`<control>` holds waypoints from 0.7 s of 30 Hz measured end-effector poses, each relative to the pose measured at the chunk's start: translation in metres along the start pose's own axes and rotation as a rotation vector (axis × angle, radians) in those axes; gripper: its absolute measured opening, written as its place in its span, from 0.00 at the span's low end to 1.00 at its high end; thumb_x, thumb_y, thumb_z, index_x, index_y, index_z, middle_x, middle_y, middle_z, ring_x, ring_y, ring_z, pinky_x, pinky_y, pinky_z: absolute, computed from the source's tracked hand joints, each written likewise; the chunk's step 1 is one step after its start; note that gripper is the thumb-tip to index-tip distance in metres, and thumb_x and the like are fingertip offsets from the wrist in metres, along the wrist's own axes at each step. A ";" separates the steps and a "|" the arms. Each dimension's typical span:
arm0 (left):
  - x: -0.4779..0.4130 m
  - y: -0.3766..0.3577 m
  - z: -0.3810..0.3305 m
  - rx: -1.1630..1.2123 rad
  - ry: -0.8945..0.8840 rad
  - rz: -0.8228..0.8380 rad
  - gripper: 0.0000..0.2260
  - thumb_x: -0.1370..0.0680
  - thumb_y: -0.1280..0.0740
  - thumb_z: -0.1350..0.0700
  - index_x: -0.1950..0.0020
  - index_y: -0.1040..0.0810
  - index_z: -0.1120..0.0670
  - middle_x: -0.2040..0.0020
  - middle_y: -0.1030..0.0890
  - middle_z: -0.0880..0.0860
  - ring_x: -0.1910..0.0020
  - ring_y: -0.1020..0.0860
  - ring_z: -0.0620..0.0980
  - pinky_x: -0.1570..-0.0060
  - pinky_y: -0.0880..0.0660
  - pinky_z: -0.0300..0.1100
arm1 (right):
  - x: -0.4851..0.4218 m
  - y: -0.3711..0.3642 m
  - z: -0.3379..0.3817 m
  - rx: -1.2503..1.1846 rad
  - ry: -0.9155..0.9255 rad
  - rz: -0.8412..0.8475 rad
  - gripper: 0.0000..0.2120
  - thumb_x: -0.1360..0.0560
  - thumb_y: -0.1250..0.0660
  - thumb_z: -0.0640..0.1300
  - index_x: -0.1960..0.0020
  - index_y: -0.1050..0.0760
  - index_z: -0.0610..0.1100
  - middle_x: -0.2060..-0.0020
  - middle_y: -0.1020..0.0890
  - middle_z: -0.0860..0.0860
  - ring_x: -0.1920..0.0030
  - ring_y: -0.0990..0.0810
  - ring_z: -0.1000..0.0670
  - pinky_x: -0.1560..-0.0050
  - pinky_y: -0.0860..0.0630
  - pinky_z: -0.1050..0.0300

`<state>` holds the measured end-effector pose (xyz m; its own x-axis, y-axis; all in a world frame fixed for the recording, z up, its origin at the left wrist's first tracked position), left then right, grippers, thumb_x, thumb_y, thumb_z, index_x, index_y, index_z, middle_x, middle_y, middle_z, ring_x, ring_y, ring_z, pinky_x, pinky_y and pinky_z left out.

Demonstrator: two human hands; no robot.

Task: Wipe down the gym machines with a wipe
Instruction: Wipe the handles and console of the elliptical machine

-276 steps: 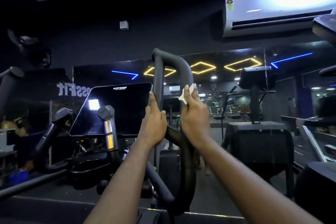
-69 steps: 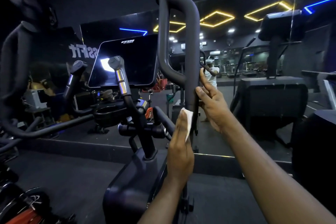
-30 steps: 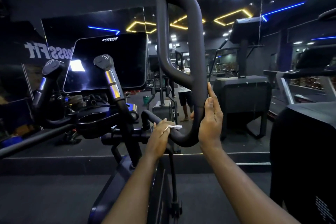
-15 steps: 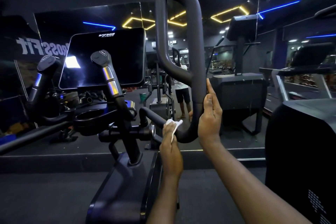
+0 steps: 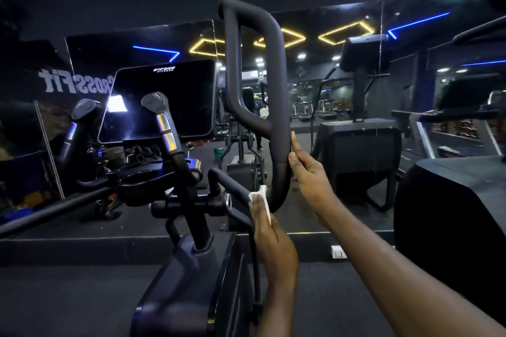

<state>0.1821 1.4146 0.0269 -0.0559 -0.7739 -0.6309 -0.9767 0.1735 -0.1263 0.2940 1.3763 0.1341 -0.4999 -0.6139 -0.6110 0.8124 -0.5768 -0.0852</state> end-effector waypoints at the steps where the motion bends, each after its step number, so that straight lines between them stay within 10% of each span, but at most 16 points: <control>1: 0.006 -0.003 -0.002 -0.010 0.041 -0.026 0.23 0.14 0.46 0.63 0.19 0.40 0.52 0.19 0.39 0.50 0.20 0.43 0.41 0.21 0.43 0.41 | 0.000 0.003 -0.004 -0.007 -0.018 0.022 0.22 0.15 0.42 0.39 0.22 0.37 0.50 0.31 0.26 0.60 0.37 0.23 0.62 0.39 0.26 0.66; 6: 0.028 0.004 -0.008 -0.240 0.111 -0.141 0.19 0.17 0.41 0.63 0.25 0.28 0.55 0.36 0.20 0.61 0.38 0.21 0.59 0.40 0.24 0.51 | 0.012 0.027 -0.030 0.062 -0.095 0.046 0.20 0.18 0.36 0.35 0.33 0.23 0.55 0.39 0.17 0.53 0.36 0.20 0.52 0.36 0.24 0.60; 10: 0.044 0.008 -0.009 -0.382 0.126 -0.142 0.10 0.18 0.41 0.57 0.46 0.21 0.58 0.54 0.17 0.62 0.53 0.21 0.65 0.57 0.28 0.52 | 0.033 0.054 -0.063 0.217 -0.233 0.161 0.17 0.21 0.34 0.32 0.47 0.17 0.54 0.49 0.14 0.53 0.43 0.17 0.51 0.36 0.22 0.53; 15: 0.053 -0.015 -0.027 -0.362 0.083 0.073 0.09 0.22 0.43 0.48 0.58 0.27 0.48 0.64 0.22 0.50 0.63 0.24 0.47 0.58 0.27 0.54 | 0.060 0.085 -0.081 0.061 -0.395 0.396 0.18 0.23 0.34 0.28 0.36 0.24 0.42 0.47 0.17 0.44 0.47 0.18 0.48 0.47 0.22 0.61; 21: 0.059 -0.039 -0.047 -0.424 0.121 0.293 0.12 0.22 0.42 0.49 0.58 0.24 0.53 0.62 0.18 0.52 0.61 0.19 0.55 0.56 0.23 0.62 | 0.066 0.098 -0.084 0.003 -0.351 0.560 0.08 0.23 0.27 0.41 0.45 0.20 0.41 0.53 0.14 0.46 0.53 0.15 0.48 0.51 0.21 0.56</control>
<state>0.2073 1.3336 0.0308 -0.3378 -0.7990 -0.4975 -0.9134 0.1506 0.3782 0.3657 1.3247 0.0191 -0.0708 -0.9605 -0.2692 0.9775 -0.1206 0.1731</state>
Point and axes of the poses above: each hand's wrist, its own x-axis away from the middle knuckle, its own y-axis out of the back of the hand, z = x × y, the point moved 7 cm from there along -x, towards the middle knuckle
